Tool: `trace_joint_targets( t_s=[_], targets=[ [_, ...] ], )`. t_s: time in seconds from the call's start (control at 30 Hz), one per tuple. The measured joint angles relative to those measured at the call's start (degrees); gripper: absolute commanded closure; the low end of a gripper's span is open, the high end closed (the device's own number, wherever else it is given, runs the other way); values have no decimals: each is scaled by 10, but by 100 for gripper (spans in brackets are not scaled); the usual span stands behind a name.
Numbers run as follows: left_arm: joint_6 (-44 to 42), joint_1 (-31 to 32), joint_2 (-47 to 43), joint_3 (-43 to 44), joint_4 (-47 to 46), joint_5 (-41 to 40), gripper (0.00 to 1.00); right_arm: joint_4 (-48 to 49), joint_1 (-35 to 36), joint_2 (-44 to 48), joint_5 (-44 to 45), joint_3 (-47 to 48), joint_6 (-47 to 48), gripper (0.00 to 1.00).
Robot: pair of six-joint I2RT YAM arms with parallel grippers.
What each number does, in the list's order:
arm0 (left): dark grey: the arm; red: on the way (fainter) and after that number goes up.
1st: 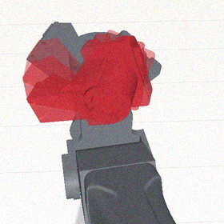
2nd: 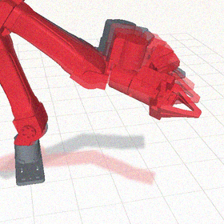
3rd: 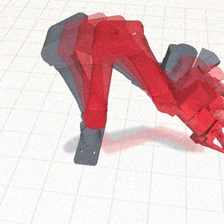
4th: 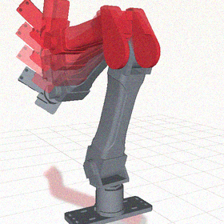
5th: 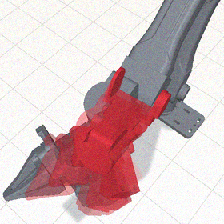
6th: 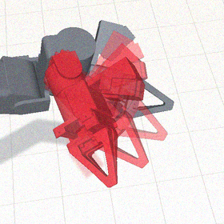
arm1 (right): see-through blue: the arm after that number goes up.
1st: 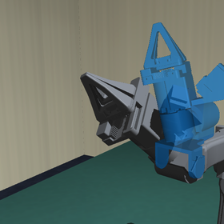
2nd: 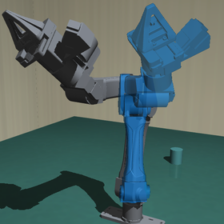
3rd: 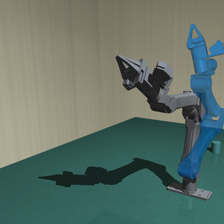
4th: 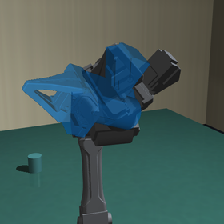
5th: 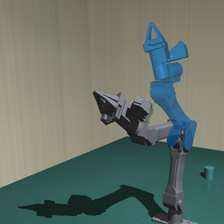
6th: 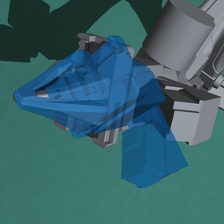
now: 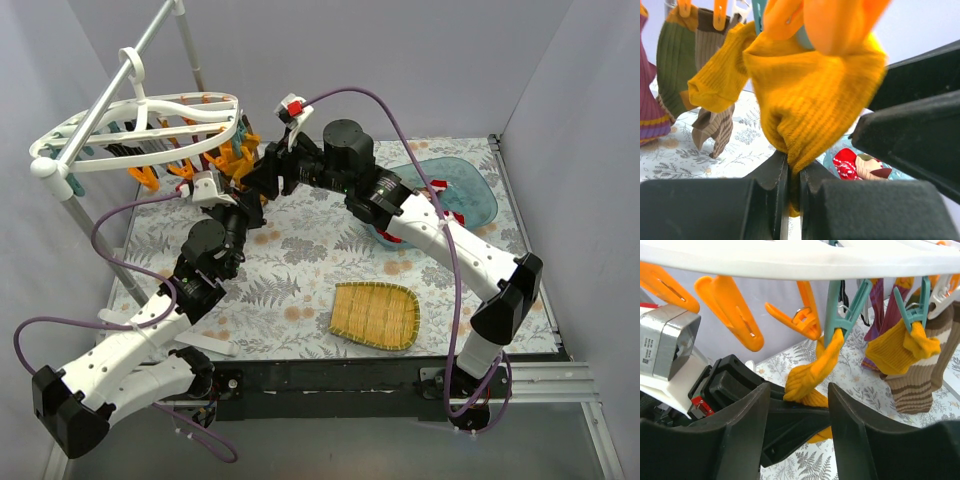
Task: Remove the socks clipped to the hanger
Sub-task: Remove the sock from the hanger.
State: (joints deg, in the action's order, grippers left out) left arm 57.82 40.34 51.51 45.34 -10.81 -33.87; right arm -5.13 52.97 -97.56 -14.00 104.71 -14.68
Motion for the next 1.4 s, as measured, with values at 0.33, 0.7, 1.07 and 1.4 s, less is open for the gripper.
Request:
trace_joint_targets(
  t_s=[0.33, 0.7, 1.07, 1.4],
  targets=[
    [11, 0, -7, -5, 19, 5, 100, 27, -12, 5, 34, 0, 13, 35],
    [11, 0, -7, -6, 31, 14, 100, 26, -31, -66, 59, 108, 14, 37],
    [6, 0, 6, -6, 31, 20, 100, 13, -29, -89, 60, 108, 15, 37],
    [2, 0, 17, -6, 31, 24, 100, 10, -21, -98, 62, 119, 20, 37]
  ],
)
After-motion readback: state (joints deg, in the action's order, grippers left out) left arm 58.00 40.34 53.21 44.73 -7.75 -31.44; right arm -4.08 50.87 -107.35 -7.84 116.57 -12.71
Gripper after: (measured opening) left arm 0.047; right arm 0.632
